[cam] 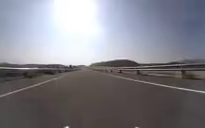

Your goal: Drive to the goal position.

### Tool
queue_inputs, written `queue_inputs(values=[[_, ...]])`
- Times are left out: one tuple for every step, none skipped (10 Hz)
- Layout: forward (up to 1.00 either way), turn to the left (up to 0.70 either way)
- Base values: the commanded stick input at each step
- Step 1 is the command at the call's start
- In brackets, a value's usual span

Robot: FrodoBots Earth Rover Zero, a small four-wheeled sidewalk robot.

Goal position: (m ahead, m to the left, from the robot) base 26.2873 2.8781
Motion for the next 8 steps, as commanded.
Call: queue_inputs(values=[[1.00,0.00],[1.00,0.00],[1.00,0.00],[1.00,0.00],[1.00,0.00],[1.00,0.00],[1.00,0.00],[1.00,0.00]])
